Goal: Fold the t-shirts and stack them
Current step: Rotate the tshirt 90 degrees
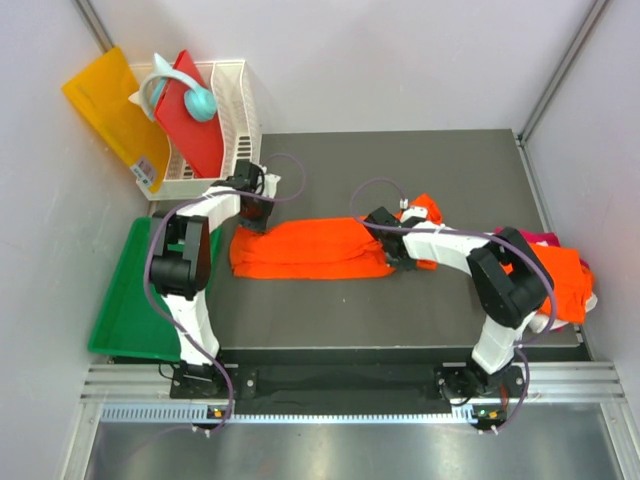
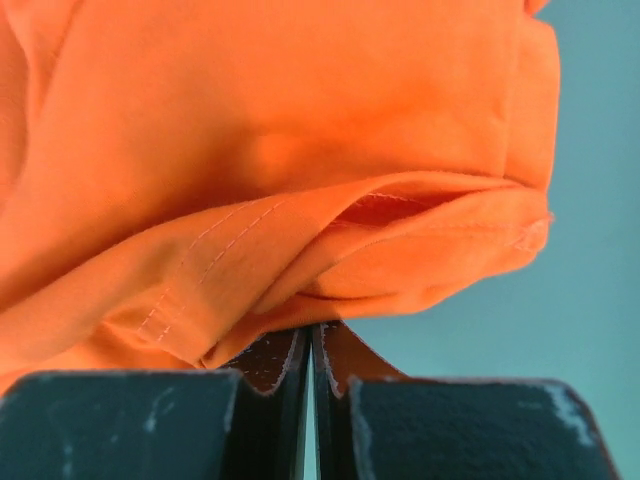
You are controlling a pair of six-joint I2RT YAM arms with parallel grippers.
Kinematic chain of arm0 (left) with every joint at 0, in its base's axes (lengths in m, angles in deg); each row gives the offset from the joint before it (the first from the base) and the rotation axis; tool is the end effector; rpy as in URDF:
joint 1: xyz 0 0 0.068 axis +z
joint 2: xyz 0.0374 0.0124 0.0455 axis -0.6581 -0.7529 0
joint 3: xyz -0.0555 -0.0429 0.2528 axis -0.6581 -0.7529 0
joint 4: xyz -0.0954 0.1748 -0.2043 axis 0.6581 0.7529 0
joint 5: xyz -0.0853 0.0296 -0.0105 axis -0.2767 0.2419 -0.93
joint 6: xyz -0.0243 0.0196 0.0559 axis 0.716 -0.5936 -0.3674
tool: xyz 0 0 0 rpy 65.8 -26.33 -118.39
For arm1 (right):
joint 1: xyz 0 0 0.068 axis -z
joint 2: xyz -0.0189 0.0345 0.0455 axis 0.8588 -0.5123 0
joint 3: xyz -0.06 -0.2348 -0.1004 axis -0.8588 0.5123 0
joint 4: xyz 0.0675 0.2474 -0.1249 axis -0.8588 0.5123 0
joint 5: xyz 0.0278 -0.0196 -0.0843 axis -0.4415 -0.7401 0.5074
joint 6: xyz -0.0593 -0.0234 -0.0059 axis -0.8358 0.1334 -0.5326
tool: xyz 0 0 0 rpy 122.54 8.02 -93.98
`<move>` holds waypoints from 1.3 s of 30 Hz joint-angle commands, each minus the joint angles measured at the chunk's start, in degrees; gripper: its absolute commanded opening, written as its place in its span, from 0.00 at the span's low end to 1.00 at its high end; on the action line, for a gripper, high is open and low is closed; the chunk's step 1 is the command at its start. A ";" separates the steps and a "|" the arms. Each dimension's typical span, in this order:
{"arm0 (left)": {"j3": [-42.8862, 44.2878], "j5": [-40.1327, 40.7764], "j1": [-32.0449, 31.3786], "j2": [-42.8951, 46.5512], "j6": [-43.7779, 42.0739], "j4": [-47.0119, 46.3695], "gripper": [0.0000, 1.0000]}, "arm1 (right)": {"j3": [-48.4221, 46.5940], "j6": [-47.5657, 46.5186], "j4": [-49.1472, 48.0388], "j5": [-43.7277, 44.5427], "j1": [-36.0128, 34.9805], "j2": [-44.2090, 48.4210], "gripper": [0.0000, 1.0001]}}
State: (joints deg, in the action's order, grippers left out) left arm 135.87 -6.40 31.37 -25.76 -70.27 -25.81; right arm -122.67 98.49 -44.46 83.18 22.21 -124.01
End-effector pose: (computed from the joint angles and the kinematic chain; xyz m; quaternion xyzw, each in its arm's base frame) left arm 0.4172 -0.0787 0.1297 0.1758 0.9594 -0.0673 0.2102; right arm 0.2842 0.1816 0.1182 0.1560 0.9446 -0.1170 0.2639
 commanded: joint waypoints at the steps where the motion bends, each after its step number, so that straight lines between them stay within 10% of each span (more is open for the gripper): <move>1: -5.40 0.23 -2.87 -0.52 -2.48 10.17 0.00 | -0.85 -2.41 -4.52 -6.65 3.13 -7.02 0.00; 39: 0.31 -9.61 -36.70 0.54 -5.56 25.55 0.00 | -62.53 -17.97 5.68 -30.99 14.12 -38.22 0.00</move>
State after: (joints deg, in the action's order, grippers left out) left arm 132.08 -13.40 -2.79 -23.05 -74.92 -2.34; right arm -179.59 81.18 -36.38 58.92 36.09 -159.68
